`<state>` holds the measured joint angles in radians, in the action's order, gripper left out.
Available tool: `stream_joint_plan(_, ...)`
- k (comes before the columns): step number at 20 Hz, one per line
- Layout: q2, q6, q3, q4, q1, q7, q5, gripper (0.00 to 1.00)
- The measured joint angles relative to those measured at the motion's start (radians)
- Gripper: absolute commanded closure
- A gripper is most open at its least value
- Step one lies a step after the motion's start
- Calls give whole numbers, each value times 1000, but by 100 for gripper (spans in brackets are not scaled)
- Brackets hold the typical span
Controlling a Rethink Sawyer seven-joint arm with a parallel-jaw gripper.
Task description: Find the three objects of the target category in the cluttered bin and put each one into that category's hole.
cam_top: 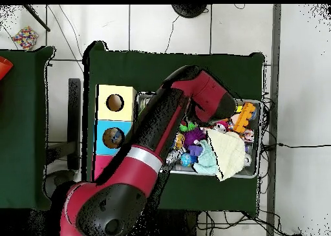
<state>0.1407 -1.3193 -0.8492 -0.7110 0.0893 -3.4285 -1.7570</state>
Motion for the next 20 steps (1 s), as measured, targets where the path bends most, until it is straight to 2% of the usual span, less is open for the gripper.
stream_joint_plan(7,0,-5,-2,0,2,0,10,0)
stream_joint_plan(20,-5,74,-2,0,2,0,47,0)
